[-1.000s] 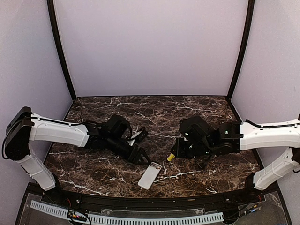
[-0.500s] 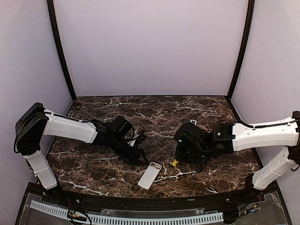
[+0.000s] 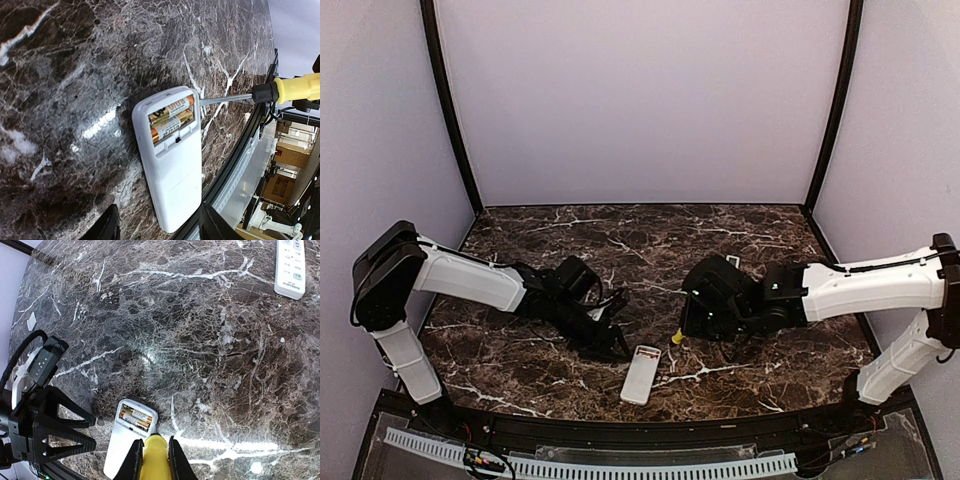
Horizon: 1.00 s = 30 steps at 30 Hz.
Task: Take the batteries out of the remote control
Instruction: Adjust the remote control without the battery cover at the center of the board.
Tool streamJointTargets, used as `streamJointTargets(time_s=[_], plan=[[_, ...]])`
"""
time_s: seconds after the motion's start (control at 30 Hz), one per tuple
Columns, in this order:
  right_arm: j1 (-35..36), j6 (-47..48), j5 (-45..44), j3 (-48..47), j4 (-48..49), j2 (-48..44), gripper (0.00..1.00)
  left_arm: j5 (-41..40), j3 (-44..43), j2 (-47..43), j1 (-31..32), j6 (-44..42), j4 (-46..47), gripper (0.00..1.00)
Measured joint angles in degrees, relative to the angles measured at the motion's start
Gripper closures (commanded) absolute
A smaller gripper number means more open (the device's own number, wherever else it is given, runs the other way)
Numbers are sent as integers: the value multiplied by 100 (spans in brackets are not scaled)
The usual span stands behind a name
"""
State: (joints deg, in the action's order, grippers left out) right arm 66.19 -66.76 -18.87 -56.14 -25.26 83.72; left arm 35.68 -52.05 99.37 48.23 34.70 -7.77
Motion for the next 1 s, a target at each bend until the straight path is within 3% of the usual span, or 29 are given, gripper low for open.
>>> streamJointTargets(time_s=[0.47, 1.0], plan=[[-90, 538, 9, -59, 592, 190, 100, -76, 262, -7, 0, 417, 345, 51], [271, 999, -227, -935, -496, 426, 100, -210, -162, 470, -120, 586, 638, 69]])
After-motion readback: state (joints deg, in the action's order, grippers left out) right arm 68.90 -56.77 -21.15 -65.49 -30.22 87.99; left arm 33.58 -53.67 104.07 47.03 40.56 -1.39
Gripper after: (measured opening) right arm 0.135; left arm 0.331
